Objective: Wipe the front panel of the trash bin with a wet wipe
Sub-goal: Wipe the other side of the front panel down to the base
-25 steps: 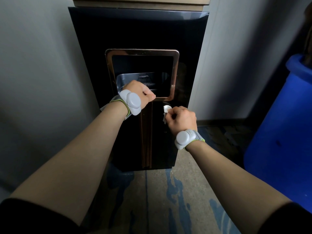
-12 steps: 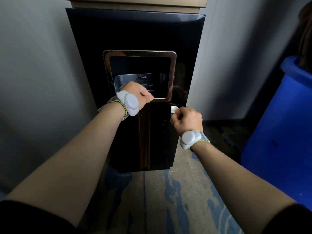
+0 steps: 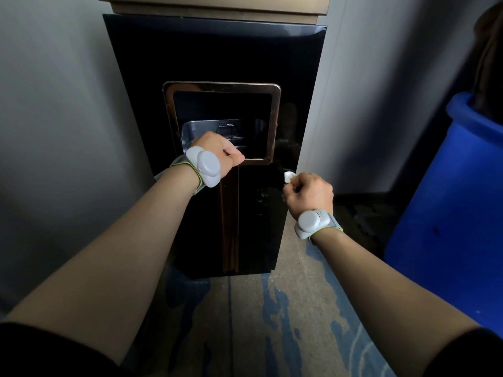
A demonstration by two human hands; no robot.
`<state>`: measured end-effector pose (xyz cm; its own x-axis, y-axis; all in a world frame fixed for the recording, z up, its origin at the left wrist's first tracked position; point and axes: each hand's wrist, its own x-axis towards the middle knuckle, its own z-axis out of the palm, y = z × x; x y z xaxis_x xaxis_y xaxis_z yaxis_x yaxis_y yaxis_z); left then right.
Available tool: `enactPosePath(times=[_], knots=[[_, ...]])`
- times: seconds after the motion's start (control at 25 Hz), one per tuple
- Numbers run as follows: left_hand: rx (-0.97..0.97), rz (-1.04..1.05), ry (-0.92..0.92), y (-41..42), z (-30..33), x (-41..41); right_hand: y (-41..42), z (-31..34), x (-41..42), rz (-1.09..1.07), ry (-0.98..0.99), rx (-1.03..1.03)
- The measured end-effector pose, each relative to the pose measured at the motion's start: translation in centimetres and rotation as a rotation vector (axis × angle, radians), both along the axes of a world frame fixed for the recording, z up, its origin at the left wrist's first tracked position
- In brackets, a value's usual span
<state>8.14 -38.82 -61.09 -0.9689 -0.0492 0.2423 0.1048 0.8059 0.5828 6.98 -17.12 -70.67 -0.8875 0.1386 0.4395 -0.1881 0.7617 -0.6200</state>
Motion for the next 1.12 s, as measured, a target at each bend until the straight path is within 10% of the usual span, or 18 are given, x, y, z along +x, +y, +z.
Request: enactPosePath(times=[1.12], knots=[[-0.014, 0.010, 0.034, 0.5, 0.1, 0.7, -6.7, -2.1, 0.8, 0.304, 0.039, 0.112]])
